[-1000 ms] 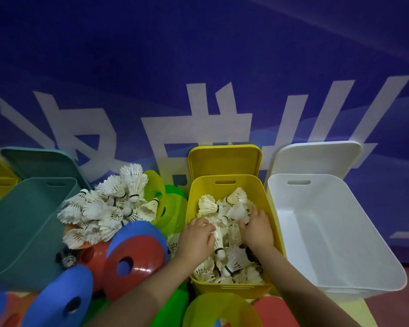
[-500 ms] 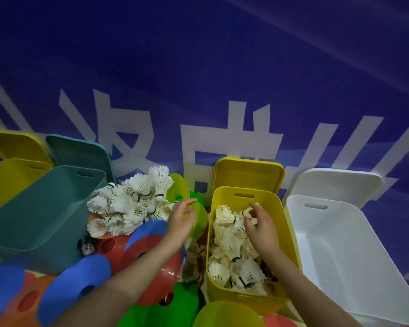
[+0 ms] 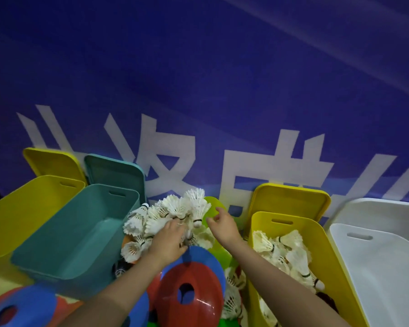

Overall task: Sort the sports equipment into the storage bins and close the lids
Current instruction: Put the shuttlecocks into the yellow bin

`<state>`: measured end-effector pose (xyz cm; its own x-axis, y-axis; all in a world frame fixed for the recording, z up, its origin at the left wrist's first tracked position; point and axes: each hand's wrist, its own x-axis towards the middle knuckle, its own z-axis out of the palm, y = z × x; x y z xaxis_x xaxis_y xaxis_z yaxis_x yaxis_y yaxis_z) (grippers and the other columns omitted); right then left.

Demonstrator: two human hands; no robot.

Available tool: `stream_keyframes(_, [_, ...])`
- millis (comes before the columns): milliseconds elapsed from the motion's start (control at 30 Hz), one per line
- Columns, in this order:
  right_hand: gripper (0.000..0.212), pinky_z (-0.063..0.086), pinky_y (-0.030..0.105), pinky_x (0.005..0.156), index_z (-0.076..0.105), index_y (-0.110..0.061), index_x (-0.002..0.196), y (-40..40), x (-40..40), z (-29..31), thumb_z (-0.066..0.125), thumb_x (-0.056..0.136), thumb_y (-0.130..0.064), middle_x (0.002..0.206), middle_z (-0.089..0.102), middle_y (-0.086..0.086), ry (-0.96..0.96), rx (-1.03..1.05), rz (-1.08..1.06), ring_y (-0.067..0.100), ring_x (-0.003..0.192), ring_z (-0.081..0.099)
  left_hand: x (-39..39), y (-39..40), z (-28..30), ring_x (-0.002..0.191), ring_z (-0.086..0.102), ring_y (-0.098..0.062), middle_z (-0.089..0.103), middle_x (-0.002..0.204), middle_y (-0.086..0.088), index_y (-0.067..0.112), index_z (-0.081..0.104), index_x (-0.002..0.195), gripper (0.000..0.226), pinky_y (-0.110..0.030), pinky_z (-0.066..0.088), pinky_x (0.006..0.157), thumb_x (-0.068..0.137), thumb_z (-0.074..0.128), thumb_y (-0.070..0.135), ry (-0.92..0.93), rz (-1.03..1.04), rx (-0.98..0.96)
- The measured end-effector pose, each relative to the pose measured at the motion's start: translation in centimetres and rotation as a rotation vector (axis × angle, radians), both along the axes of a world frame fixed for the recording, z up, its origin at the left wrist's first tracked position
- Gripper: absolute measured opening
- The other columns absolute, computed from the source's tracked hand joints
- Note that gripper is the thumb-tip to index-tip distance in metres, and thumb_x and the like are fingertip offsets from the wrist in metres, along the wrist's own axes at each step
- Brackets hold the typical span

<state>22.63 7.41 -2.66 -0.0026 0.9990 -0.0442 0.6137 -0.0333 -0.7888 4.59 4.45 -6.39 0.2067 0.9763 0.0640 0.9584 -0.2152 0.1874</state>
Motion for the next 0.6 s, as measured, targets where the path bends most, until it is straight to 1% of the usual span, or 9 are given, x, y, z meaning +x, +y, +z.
stream_keyframes(100, [0.065,0.043,0.033,0.085,0.039,-0.003,0.136,1.6,-2.5,-1.1,0.062,0.087,-0.038,0.113,0.062,0.013,-0.013,-0.049,-0.047,0.031,0.109,0.057,-1.4,1.0,-1.1,0.106,0.059,-0.022,0.059,0.116,-0.002,0.024,0.059,0.117,0.075,-0.032,0.052,0.08,0.049,0.083,0.044,0.138,-0.096,0.023])
stream_keyframes(167, [0.064,0.042,0.03,0.081,0.041,-0.005,0.131,2.2,-3.8,-1.5,0.065,0.085,-0.041,0.119,0.062,0.012,0.028,-0.075,-0.081,0.03,0.111,0.058,-2.3,1.6,-1.2,0.088,0.066,-0.015,0.066,0.099,0.003,0.026,0.067,0.103,0.081,-0.025,0.054,0.067,0.028,0.088,0.045,0.165,-0.143,0.033])
stream_keyframes(200, [0.062,0.043,0.03,0.081,0.041,-0.007,0.129,2.4,-4.4,-1.5,0.067,0.084,-0.041,0.119,0.063,0.011,0.052,-0.079,-0.1,0.029,0.111,0.059,-2.8,1.9,-1.2,0.084,0.066,-0.013,0.067,0.095,0.006,0.026,0.068,0.101,0.08,-0.023,0.054,0.065,0.025,0.089,0.044,0.143,-0.164,0.06])
stream_keyframes(267, [0.063,0.043,0.029,0.08,0.038,-0.009,0.129,2.7,-5.5,-1.9,0.068,0.084,-0.041,0.12,0.064,0.008,0.07,-0.076,-0.119,0.028,0.111,0.06,-3.9,2.3,-1.1,0.088,0.065,-0.009,0.065,0.098,0.01,0.027,0.066,0.107,0.076,-0.022,0.053,0.071,0.035,0.089,0.042,0.082,-0.196,0.066])
stream_keyframes(367, [0.083,0.046,0.031,0.084,0.02,-0.006,0.145,3.2,-6.7,-2.7,0.065,0.085,-0.042,0.128,0.06,0.01,0.039,-0.084,-0.155,0.031,0.115,0.057,-5.1,2.6,-1.0,0.119,0.049,-0.01,0.052,0.125,0.011,0.029,0.045,0.135,0.061,-0.027,0.04,0.099,0.079,0.067,0.034,0.002,-0.202,0.042])
stream_keyframes(467, [0.084,0.046,0.034,0.089,0.012,-0.007,0.149,3.4,-7.0,-2.9,0.062,0.089,-0.036,0.134,0.055,0.013,0.058,-0.094,-0.207,0.032,0.118,0.055,-5.8,2.7,-0.6,0.122,0.042,-0.008,0.044,0.128,0.012,0.033,0.036,0.14,0.057,-0.027,0.036,0.102,0.086,0.052,0.038,-0.106,-0.211,0.045])
stream_keyframes(533, [0.083,0.046,0.031,0.08,0.009,-0.007,0.151,3.2,-6.9,-2.8,0.06,0.091,-0.031,0.121,0.062,0.011,0.063,-0.081,-0.212,0.03,0.109,0.059,-6.2,2.7,0.0,0.115,0.045,-0.005,0.044,0.124,0.015,0.036,0.037,0.139,0.057,-0.024,0.041,0.094,0.085,0.051,0.043,-0.216,-0.189,0.015])
stream_keyframes(567, [0.082,0.045,0.027,0.071,0.009,-0.008,0.151,3.2,-6.6,-3.0,0.06,0.09,-0.03,0.104,0.065,0.003,0.076,-0.064,-0.207,0.025,0.098,0.06,-6.4,2.7,0.3,0.112,0.046,-0.003,0.044,0.123,0.017,0.037,0.038,0.137,0.056,-0.023,0.043,0.091,0.084,0.052,0.045,-0.283,-0.172,-0.001])
stream_keyframes(600, [0.081,0.041,0.021,0.062,0.011,-0.008,0.15,2.8,-6.3,-2.9,0.061,0.09,-0.029,0.088,0.06,-0.006,0.088,-0.055,-0.207,0.02,0.088,0.056,-6.5,2.6,0.5,0.111,0.046,-0.001,0.043,0.123,0.018,0.038,0.04,0.136,0.055,-0.022,0.044,0.088,0.083,0.054,0.045,-0.343,-0.156,-0.02])
